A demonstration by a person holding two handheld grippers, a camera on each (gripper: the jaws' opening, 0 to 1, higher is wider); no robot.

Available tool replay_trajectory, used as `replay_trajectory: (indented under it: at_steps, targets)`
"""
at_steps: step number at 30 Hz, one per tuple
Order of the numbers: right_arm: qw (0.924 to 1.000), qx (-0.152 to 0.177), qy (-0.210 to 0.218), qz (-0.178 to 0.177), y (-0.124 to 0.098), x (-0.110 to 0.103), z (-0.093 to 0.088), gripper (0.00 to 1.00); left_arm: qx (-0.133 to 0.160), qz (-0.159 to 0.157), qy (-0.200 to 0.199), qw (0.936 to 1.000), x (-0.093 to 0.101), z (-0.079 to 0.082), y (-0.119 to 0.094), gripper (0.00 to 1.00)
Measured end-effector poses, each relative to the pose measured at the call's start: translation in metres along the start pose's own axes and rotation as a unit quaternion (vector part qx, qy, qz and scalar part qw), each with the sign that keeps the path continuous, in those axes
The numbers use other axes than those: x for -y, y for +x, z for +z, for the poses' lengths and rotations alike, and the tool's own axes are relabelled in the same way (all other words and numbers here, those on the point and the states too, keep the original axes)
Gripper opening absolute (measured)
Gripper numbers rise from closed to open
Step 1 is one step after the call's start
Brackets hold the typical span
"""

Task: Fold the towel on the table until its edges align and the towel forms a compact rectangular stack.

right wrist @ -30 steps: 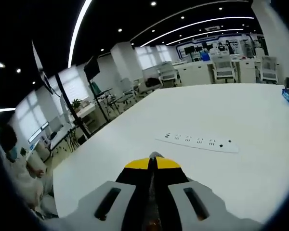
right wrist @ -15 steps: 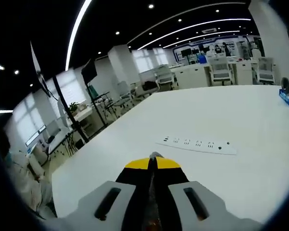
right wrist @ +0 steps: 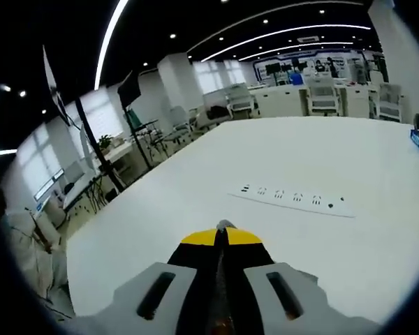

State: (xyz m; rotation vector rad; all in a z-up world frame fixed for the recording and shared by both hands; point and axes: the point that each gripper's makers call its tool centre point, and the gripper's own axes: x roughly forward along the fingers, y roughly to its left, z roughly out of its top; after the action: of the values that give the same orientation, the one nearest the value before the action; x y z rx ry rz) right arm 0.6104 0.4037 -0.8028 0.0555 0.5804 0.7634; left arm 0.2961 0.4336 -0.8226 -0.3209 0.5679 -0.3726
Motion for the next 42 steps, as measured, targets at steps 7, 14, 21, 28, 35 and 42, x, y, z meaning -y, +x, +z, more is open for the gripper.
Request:
replay_trajectory:
  at_steps: [7,14,21,28,35,42]
  targets:
    - [0.9999,-0.013,0.003,-0.004,0.027,0.005,-0.011,0.0,0.003,0.02,-0.068,0.9975,-0.028,-0.016,0.004,0.01]
    - [0.9992,-0.033,-0.019,-0.004,0.047,0.003,-0.027,0.0,-0.04,0.04,-0.095,0.9939,-0.045,-0.037,0.013,0.01]
    - [0.9988,-0.046,-0.015,-0.003,0.064,0.003,-0.04,0.0,-0.064,0.054,-0.121,0.9892,-0.055,-0.05,0.017,0.01]
    - [0.9973,-0.062,-0.041,-0.001,0.078,-0.004,-0.053,0.01,-0.076,0.068,-0.159,0.9821,-0.06,-0.057,0.017,0.02]
    - [0.9967,-0.06,-0.053,0.011,0.079,-0.012,-0.058,0.04,-0.084,0.075,-0.145,0.9829,-0.063,-0.061,0.014,0.05]
    - [0.997,-0.054,-0.053,0.01,0.068,-0.005,-0.057,0.16,-0.094,0.038,-0.115,0.9882,-0.053,-0.056,0.007,0.31]
